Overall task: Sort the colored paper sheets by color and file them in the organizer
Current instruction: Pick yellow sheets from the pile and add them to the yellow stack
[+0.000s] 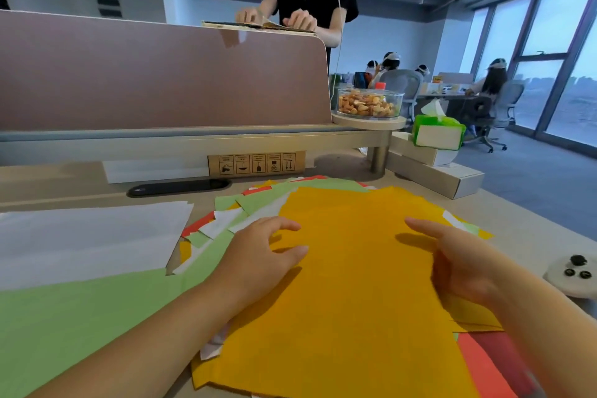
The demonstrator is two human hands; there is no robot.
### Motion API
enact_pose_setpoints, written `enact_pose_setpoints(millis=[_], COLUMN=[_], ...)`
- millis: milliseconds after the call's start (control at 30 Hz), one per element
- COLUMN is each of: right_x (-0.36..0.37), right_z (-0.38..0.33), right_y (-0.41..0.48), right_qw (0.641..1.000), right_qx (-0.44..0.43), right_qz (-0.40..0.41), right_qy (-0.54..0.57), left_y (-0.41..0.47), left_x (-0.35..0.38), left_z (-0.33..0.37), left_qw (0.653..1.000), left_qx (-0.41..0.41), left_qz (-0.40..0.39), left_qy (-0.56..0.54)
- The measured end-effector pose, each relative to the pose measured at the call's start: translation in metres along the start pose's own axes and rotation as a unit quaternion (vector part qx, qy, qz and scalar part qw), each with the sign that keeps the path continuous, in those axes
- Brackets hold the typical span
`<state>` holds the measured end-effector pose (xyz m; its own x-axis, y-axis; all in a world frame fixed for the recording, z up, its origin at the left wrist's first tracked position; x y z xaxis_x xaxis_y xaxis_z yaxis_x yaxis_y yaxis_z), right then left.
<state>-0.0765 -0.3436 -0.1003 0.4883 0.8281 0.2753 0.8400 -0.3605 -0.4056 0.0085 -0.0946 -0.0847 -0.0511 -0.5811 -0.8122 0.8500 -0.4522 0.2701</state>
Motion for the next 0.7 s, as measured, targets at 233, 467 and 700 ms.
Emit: enact_pose_setpoints(millis=[233, 467, 700], right_x=[-0.003, 0.005, 0.009], right_z=[-0.004, -0.012, 0.006], right_y=[-0.002, -0.001, 0.001], right_qw=[0.971, 0.985, 0.999], right_qx=[-0.099, -0.17, -0.051], right_qz=[0.087, 0.002, 0.008], right_qy=[-0.2, 0.002, -0.016], left_y=[0.004, 0.003, 0.003], left_x=[-0.002, -0.006, -0.001], left_z=[-0.023, -0.023, -0.019], left_qw=[0.981, 0.953, 0.956], left_qx=[-0.133, -0.189, -0.166], left_qz=[0.006, -0.016, -0.024], left_qy=[-0.14, -0.236, -0.243])
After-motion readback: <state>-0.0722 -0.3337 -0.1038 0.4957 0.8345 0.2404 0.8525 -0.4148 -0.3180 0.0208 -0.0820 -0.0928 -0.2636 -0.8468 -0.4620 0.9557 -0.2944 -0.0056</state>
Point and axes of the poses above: each hand's wrist, its own y-axis towards the middle knuckle, its own x-axis out of the palm, z = x × y, the point moved 6 cm from there along y, towards the middle knuckle, and after that the axes turned 15 degrees about y, right-handed, at the moved point
